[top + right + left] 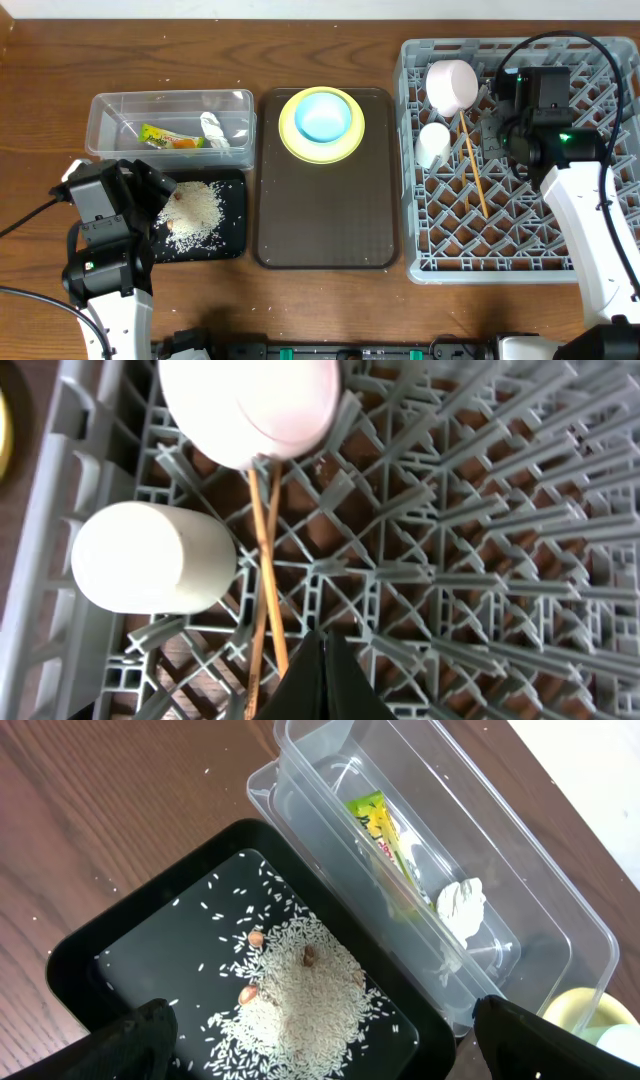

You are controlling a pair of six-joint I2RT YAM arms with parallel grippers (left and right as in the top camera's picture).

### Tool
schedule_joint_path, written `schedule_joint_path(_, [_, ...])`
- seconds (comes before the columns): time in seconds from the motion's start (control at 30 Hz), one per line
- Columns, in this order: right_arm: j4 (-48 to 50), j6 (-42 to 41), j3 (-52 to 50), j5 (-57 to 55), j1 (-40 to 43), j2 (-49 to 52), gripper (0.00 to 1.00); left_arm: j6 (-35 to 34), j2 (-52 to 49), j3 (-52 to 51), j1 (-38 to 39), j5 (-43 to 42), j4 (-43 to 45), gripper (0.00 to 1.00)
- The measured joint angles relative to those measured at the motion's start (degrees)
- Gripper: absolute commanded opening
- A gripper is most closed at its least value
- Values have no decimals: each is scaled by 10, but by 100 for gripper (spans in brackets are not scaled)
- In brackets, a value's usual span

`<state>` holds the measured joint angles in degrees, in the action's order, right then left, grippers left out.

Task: Sort waste into correct bins and load items into the dishwasher rack
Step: 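Insert the chopstick upright into the rack and open the right gripper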

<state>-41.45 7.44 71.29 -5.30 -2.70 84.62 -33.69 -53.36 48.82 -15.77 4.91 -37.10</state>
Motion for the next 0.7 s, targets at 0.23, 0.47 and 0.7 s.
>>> schedule_joint_path(0.23, [58, 32, -3, 26, 0, 36, 23, 0, 0, 0, 0, 0, 0, 98])
schedule_joint_path(0.47, [102, 36, -5, 32, 0, 98, 27, 0, 0, 0, 0, 0, 0, 98])
schedule_joint_path(0.7, [124, 37, -6, 37, 0, 143, 25, 0, 0, 0, 0, 0, 0, 98])
